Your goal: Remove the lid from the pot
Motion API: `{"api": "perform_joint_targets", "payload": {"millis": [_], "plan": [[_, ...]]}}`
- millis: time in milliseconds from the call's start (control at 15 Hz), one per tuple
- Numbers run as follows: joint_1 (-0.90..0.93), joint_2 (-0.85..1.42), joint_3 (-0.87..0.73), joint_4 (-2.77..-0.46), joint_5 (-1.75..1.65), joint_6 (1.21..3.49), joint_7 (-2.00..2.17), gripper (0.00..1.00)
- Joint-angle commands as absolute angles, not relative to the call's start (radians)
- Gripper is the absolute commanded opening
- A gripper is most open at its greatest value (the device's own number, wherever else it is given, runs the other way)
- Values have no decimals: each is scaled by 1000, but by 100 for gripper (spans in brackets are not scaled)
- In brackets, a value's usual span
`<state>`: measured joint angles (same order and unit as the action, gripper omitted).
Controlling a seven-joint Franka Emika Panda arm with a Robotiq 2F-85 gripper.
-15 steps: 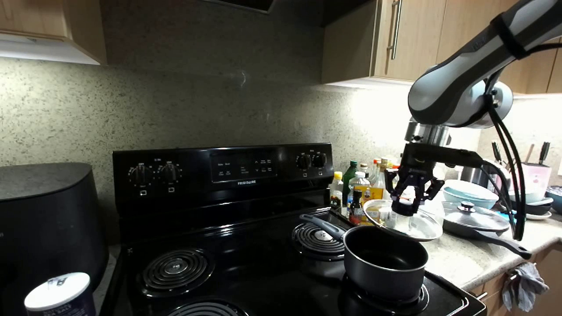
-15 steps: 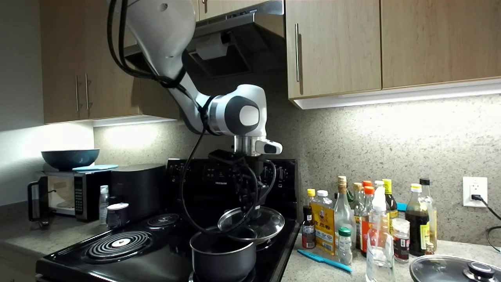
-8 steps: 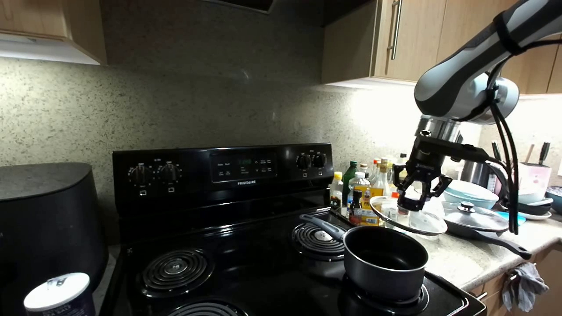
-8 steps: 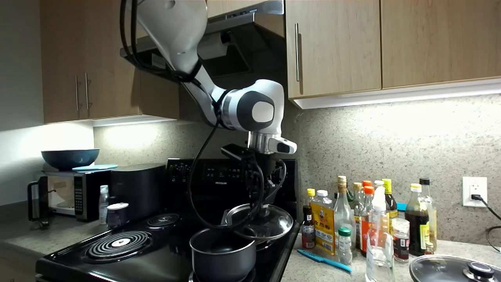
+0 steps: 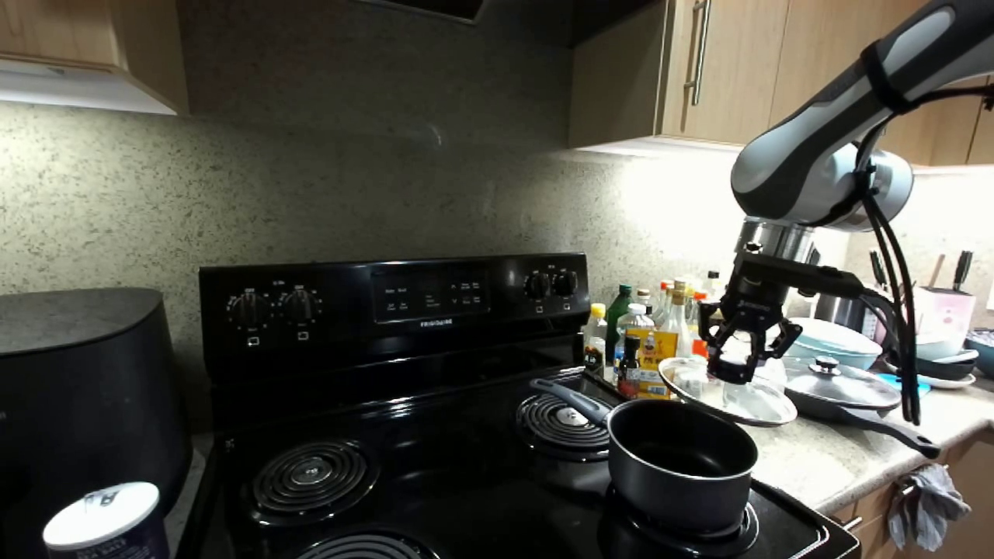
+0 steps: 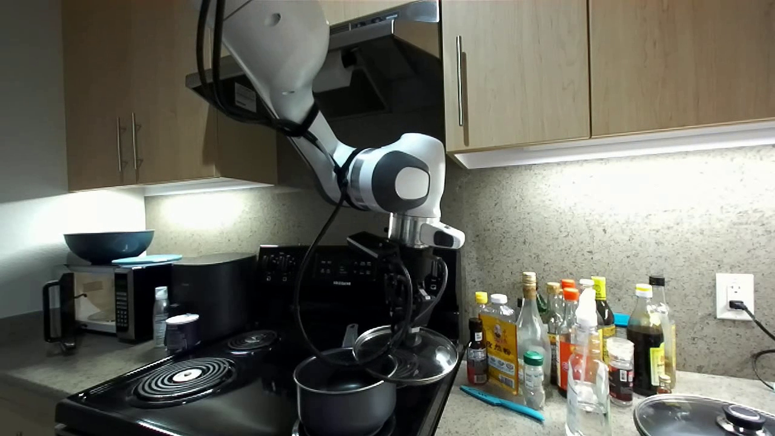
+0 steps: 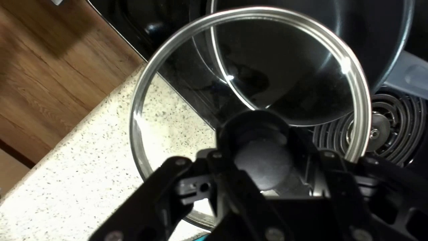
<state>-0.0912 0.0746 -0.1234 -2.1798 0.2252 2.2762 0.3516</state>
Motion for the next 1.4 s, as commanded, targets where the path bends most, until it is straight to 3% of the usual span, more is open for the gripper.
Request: {"api": "perform_joint_targets", "payload": {"millis": [0,667,733,933,1000,1333], "plan": [[-118,120,-142,-2129,249,2244,364,23],[-166,197,-171,-2041,333,2195,379,23],[-159,193,-173,-2073,298,2237,359,48],[-160,202,-174,-2056,308,2225,364,48],[-160,204,-174,-2055,308,2224,364,23],[-180,267,-189,-2015,320,2191,366,23]]}}
